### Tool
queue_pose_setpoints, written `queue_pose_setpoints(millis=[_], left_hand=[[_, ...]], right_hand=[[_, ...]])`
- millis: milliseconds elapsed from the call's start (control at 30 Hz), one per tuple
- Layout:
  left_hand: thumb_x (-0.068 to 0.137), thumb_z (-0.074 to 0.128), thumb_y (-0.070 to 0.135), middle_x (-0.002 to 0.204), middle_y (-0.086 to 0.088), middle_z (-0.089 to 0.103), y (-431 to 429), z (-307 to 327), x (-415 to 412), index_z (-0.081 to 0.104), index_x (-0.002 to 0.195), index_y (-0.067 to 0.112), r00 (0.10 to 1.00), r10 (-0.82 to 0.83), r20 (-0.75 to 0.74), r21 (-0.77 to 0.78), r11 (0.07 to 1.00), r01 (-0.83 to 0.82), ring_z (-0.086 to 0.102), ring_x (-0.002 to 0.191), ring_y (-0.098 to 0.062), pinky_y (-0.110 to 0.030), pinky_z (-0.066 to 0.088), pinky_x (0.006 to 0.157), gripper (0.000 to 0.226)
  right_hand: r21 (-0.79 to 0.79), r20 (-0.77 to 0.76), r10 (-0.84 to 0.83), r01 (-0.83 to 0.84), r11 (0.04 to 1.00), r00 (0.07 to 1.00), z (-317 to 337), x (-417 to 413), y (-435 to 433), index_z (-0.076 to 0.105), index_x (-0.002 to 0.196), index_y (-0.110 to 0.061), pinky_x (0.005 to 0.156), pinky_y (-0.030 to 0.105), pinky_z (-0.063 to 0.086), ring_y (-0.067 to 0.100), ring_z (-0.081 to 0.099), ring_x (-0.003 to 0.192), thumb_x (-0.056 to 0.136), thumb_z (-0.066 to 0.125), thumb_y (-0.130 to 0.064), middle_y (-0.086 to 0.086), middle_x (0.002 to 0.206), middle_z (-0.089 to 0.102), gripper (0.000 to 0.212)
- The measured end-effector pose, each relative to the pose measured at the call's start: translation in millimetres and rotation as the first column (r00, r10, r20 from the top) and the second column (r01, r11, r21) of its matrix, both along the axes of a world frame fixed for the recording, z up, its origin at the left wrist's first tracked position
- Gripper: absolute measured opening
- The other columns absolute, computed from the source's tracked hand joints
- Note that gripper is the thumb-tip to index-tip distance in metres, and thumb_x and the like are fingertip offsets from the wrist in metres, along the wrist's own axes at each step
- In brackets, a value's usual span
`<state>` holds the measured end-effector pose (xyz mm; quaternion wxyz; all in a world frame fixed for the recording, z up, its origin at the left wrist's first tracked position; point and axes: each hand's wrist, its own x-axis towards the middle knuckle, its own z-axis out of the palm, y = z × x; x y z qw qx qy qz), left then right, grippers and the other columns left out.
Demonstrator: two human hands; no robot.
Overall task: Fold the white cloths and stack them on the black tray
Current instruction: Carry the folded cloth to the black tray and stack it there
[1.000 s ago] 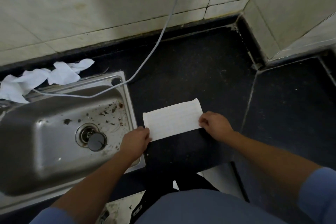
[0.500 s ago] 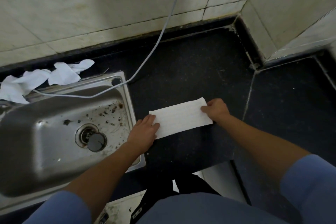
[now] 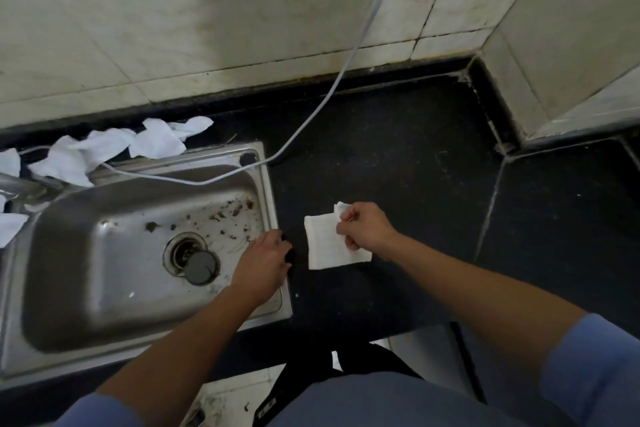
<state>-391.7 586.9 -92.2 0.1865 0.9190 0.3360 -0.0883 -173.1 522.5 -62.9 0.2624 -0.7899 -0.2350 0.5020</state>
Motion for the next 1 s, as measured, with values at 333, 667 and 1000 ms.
queue_pose_setpoints(millis=[333,667,1000], left_hand=[[0.081,0.066,0.017,0.119,-0.016,0.056,-9,1,-28,0.063,0.113,0.007,0.996,0.064,-0.061,-0.014,0.998,-0.065,0.053,0.11,-0.033,-0.042,0.047,0.086,0.033],[0.086,0.063,0.021,0.144,-0.022,0.041,-9,-6,38,0.056,0.126,0.007,0.982,-0.19,-0.016,0.0,0.982,0.19,0.042,0.131,-0.037,-0.045,0.042,0.099,0.043],[0.096,0.043,0.044,0.16,-0.005,-0.012,7,-23,55,0.006,0.152,0.01,0.94,-0.217,-0.264,-0.024,0.975,0.219,-0.009,0.147,-0.019,-0.04,0.009,0.12,0.075]], right_hand=[[-0.065,0.126,0.089,-0.082,0.995,0.988,-46,-53,22,0.058,0.081,-0.022,0.085,0.04,0.055,0.023,0.068,0.085,0.078,0.07,-0.016,0.005,0.091,0.07,0.013],[0.009,0.716,0.453,-0.656,0.755,0.532,-34,1,-33,0.062,0.122,-0.011,0.088,0.038,0.05,0.025,0.056,0.116,0.088,0.06,-0.01,0.008,0.127,0.059,0.034],[-0.406,0.561,0.8,-0.771,0.491,0.214,-52,20,-40,-0.001,0.153,-0.013,0.116,0.048,0.015,0.018,-0.012,0.148,0.099,0.029,-0.049,0.004,0.16,-0.015,0.072]])
